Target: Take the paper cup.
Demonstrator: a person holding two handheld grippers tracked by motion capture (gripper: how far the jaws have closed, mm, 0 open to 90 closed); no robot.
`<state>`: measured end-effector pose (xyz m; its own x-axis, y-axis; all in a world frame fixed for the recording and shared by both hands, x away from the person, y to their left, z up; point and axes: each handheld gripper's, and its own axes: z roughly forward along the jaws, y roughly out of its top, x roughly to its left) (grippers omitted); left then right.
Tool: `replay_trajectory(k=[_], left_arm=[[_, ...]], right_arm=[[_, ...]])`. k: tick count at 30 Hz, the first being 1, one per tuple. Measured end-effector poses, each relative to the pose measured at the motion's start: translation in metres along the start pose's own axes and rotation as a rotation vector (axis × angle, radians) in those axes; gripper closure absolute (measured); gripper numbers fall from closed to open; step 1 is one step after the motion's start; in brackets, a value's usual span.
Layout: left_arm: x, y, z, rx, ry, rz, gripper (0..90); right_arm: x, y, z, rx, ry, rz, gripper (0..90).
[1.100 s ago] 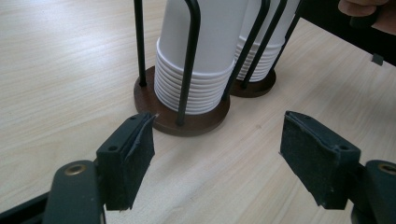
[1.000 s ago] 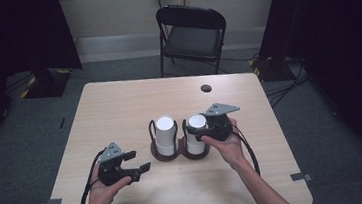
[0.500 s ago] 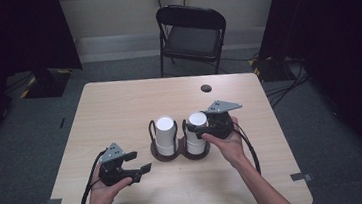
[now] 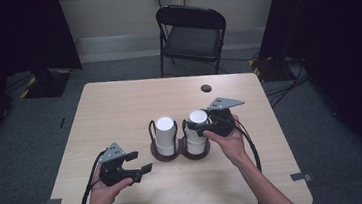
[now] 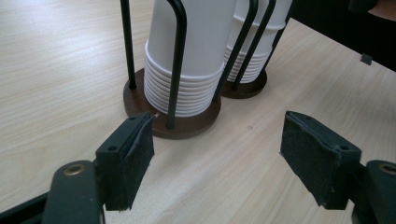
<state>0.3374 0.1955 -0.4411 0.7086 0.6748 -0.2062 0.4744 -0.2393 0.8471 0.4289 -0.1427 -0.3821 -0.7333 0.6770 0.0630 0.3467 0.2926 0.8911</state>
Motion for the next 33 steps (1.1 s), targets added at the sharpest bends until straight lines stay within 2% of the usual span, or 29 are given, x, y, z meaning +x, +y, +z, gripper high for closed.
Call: replay_trajectory(k=[13, 24, 33], left_arm=[[-0.001, 0.000, 0.001, 0.010, -0.002, 0.015, 25.9], [-0.001, 0.000, 0.001, 0.011, 0.003, 0.019, 25.9], [-0.002, 0.000, 0.001, 0.020, 0.007, 0.023, 26.1]], right_arm=[[0.001, 0.009, -0.007, -0.029, 0.004, -0.005, 33.4], [0.002, 0.014, -0.013, -0.033, 0.001, -0.006, 33.5], [0.002, 0.015, -0.016, -0.042, 0.005, 0.010, 33.6]])
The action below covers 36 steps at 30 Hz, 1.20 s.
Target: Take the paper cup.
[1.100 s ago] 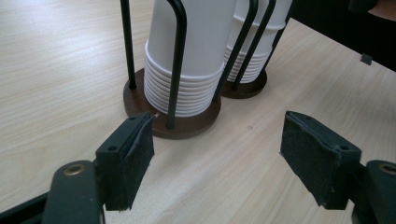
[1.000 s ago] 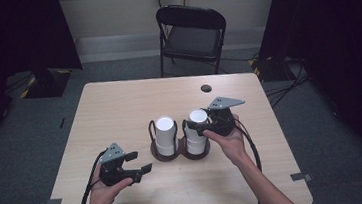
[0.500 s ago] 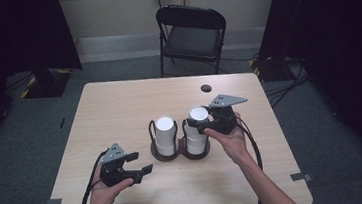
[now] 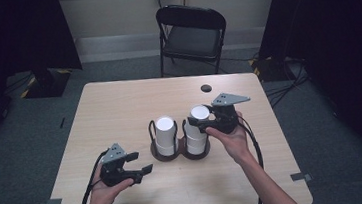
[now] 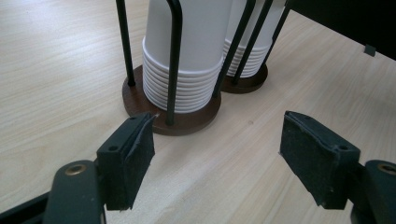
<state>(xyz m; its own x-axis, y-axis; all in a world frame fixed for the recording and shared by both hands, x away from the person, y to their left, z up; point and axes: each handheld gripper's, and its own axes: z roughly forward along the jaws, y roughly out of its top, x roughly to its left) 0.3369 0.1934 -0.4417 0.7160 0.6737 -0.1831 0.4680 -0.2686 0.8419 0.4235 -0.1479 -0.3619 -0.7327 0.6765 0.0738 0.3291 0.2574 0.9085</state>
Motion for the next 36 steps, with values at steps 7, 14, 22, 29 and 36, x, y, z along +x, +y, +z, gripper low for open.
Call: replay_trajectory(k=[7, 14, 22, 29, 36], left_arm=[[-0.001, 0.000, 0.001, 0.004, 0.002, 0.001, 26.2], [0.000, 0.000, 0.003, 0.022, 0.025, -0.009, 27.3], [-0.002, 0.001, 0.004, 0.003, 0.051, 0.008, 28.4], [-0.002, 0.001, 0.004, -0.057, 0.082, 0.019, 28.1], [-0.006, 0.001, 0.003, -0.105, 0.115, 0.014, 31.8]], right_arm=[[0.000, 0.004, -0.004, -0.009, -0.007, 0.003, 33.6], [-0.001, 0.005, -0.009, -0.030, -0.013, 0.008, 33.6], [-0.002, 0.007, -0.015, -0.059, -0.002, 0.032, 33.5], [-0.003, 0.008, -0.023, -0.085, 0.010, 0.047, 33.5], [-0.002, 0.010, -0.030, -0.097, 0.012, 0.056, 33.5]])
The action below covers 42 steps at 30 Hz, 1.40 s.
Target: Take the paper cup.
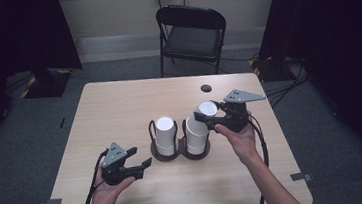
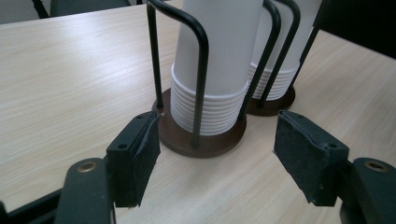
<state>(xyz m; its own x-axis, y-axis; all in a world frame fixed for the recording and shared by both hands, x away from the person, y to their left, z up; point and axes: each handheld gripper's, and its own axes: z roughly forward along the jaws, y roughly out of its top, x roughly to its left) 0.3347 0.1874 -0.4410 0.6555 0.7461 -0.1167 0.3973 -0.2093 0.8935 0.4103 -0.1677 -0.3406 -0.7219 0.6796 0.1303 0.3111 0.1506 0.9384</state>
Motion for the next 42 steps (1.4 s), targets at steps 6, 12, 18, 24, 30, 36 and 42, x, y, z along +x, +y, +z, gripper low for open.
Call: replay_trajectory(k=[6, 12, 18, 24, 30, 36, 42], left_arm=[[-0.003, 0.000, 0.004, -0.003, -0.081, 0.003, 33.3], [-0.010, 0.001, 0.009, -0.020, -0.111, -0.004, 34.7], [-0.014, 0.002, 0.015, -0.037, -0.117, 0.010, 36.7], [-0.014, 0.006, 0.019, -0.025, -0.122, 0.002, 41.1], [-0.018, 0.010, 0.021, -0.022, -0.129, 0.024, 42.7], [-0.023, 0.014, 0.027, -0.027, -0.191, 0.050, 40.4], [-0.030, 0.015, 0.031, -0.057, -0.241, 0.040, 45.0]], right_arm=[[-0.001, -0.001, -0.013, -0.018, -0.002, 0.026, 33.5], [0.002, -0.008, -0.027, -0.020, 0.029, 0.063, 33.5], [0.007, -0.013, -0.036, -0.018, 0.045, 0.076, 33.5], [0.015, -0.022, -0.041, -0.028, 0.065, 0.114, 33.5], [0.027, -0.024, -0.047, -0.025, 0.081, 0.099, 33.5], [0.030, -0.033, -0.045, -0.024, 0.111, 0.148, 33.6], [0.031, -0.051, -0.039, -0.044, 0.183, 0.268, 33.6]])
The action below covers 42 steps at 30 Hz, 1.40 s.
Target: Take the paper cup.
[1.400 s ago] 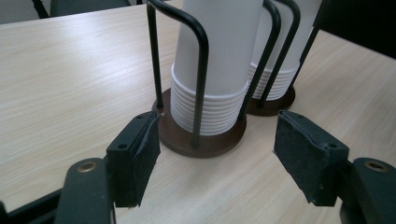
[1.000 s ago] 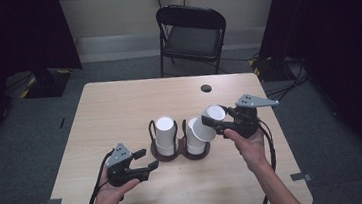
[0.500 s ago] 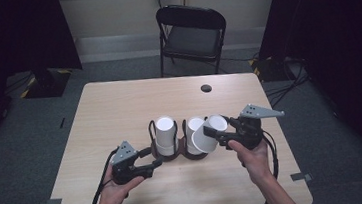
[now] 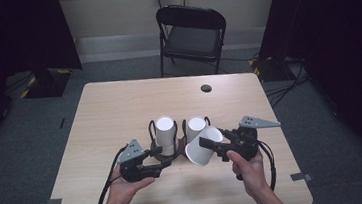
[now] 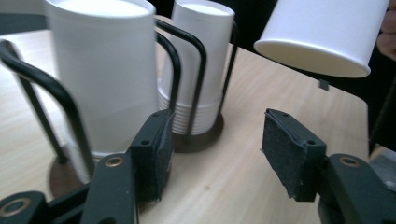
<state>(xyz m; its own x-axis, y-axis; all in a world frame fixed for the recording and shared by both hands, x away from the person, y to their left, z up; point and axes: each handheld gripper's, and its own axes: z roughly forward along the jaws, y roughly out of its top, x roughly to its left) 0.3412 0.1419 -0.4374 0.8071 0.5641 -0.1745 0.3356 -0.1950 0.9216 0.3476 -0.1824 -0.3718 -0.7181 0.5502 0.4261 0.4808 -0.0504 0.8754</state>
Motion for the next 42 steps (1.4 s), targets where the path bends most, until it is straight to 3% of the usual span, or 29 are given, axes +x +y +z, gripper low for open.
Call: replay_trajectory(k=[1, 4, 10, 19, 21, 25, 31, 34, 37, 38, 42], left_arm=[[-0.001, 0.000, 0.000, 0.004, 0.002, 0.011, 45.0], [-0.006, 0.000, 0.004, -0.018, -0.024, 0.017, 49.0], [-0.011, -0.002, 0.009, -0.036, -0.062, 0.023, 54.5], [-0.020, -0.001, 0.015, -0.098, -0.074, 0.062, 59.9], [-0.023, 0.000, 0.015, -0.114, -0.078, 0.089, 62.3], [-0.027, -0.002, 0.017, -0.145, -0.086, 0.125, 62.3], [-0.029, -0.005, 0.019, -0.172, -0.087, 0.145, 61.7], [-0.031, -0.004, 0.018, -0.195, -0.075, 0.161, 61.3], [-0.030, -0.004, 0.017, -0.211, -0.091, 0.150, 60.8], [-0.028, -0.003, 0.017, -0.239, -0.114, 0.125, 59.6], [-0.026, -0.002, 0.016, -0.259, -0.114, 0.106, 59.3]], right_arm=[[0.000, 0.000, 0.000, 0.000, 0.000, 0.000, 33.6], [-0.006, -0.010, 0.006, 0.012, 0.031, 0.067, 33.7], [-0.006, -0.015, 0.010, 0.016, 0.052, 0.103, 33.7], [0.002, -0.015, 0.016, 0.017, 0.104, 0.124, 33.7], [0.004, -0.014, 0.017, 0.016, 0.111, 0.119, 33.7], [0.007, -0.015, 0.021, 0.023, 0.131, 0.119, 33.7], [0.013, -0.015, 0.025, 0.044, 0.146, 0.105, 33.6], [0.014, -0.016, 0.029, 0.045, 0.173, 0.120, 33.6], [0.016, -0.016, 0.031, 0.047, 0.183, 0.123, 33.5], [0.015, -0.016, 0.032, 0.038, 0.194, 0.158, 33.5], [0.014, -0.016, 0.034, 0.038, 0.207, 0.193, 33.5]])
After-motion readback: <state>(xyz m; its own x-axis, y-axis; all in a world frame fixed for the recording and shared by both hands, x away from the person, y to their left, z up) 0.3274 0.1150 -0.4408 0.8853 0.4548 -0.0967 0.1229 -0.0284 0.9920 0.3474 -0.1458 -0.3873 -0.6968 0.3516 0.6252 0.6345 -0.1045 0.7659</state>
